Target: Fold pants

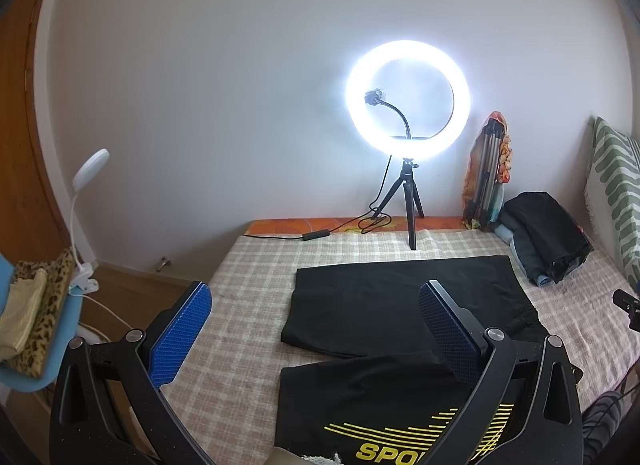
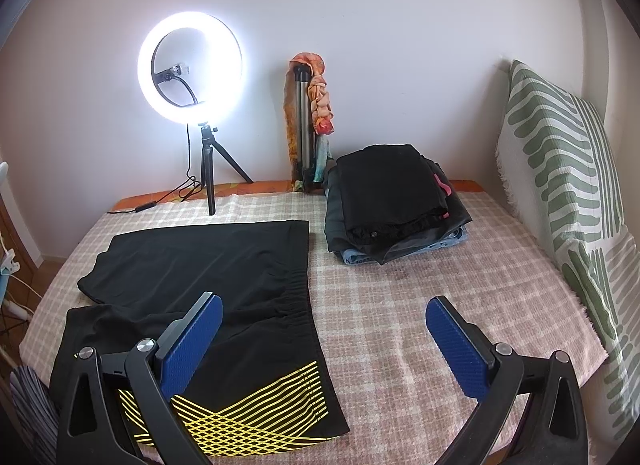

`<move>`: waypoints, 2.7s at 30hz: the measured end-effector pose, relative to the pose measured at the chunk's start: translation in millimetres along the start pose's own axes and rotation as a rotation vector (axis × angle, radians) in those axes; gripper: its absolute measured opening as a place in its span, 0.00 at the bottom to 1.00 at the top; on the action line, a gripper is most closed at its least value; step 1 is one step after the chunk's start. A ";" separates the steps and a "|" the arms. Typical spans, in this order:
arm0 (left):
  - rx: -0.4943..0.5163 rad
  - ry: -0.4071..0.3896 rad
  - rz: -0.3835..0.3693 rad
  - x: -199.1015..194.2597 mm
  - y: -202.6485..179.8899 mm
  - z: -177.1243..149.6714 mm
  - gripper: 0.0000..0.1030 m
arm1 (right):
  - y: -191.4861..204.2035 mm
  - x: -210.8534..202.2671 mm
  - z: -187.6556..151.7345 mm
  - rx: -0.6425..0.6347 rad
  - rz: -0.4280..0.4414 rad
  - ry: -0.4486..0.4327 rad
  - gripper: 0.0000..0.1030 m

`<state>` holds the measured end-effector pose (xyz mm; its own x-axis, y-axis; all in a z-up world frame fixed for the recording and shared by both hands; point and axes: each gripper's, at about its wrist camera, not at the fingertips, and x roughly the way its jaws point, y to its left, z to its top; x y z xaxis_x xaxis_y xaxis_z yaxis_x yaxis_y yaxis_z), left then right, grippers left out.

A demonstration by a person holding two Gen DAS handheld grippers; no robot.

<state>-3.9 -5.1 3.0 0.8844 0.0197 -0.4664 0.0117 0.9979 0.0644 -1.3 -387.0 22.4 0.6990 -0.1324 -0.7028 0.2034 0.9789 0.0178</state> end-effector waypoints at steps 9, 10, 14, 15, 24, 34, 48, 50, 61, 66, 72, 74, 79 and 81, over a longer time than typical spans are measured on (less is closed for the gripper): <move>-0.002 0.002 -0.001 0.6 0.9 -1.4 1.00 | 1.7 1.6 -2.0 -0.005 0.003 -0.002 1.00; -0.002 0.004 -0.002 0.9 0.9 -1.1 1.00 | 1.7 1.7 -1.7 -0.005 0.003 -0.002 1.00; -0.001 0.003 -0.003 0.8 1.0 -0.8 1.00 | 1.9 1.5 -2.0 -0.004 0.003 -0.002 0.99; -0.001 0.003 -0.001 0.8 0.7 -0.7 1.00 | 1.9 1.5 -2.2 -0.003 0.004 -0.002 0.99; -0.012 0.007 0.005 3.8 3.3 -3.2 1.00 | 5.9 3.0 -2.3 -0.015 0.015 -0.002 0.98; -0.013 0.011 0.004 4.0 4.6 -2.6 1.00 | 8.1 1.8 -4.3 -0.027 0.019 -0.010 0.97; -0.013 0.011 0.004 4.0 4.0 -2.4 1.00 | 9.7 -1.0 -3.6 -0.034 0.021 -0.019 0.96; -0.013 0.011 0.004 3.9 3.9 -2.5 1.00 | 10.3 -1.2 -3.3 -0.037 0.022 -0.020 0.96; 0.041 0.028 -0.018 12.1 3.4 -4.6 1.00 | 15.4 2.7 -3.7 -0.074 0.041 -0.016 0.95; 0.069 0.033 -0.076 21.8 15.3 -19.5 1.00 | 20.8 8.2 -6.8 -0.163 0.059 -0.011 0.94; 0.194 0.113 -0.131 35.7 11.2 -44.5 0.99 | 28.4 21.1 -20.1 -0.292 0.145 0.046 0.94; 0.252 0.142 -0.167 37.1 6.6 -51.4 0.94 | 33.7 27.4 -24.7 -0.346 0.152 0.089 0.93; 0.328 0.248 -0.260 47.4 2.3 -63.7 0.81 | 53.9 39.3 -49.9 -0.528 0.256 0.210 0.80; 0.361 0.301 -0.293 54.7 -1.9 -73.2 0.79 | 62.7 42.1 -64.6 -0.597 0.299 0.264 0.75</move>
<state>10.2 -1.4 -87.3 0.6486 -0.1857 -0.7381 0.4431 0.8806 0.1678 -3.4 -321.2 -52.0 0.4619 0.1226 -0.8784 -0.4331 0.8955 -0.1027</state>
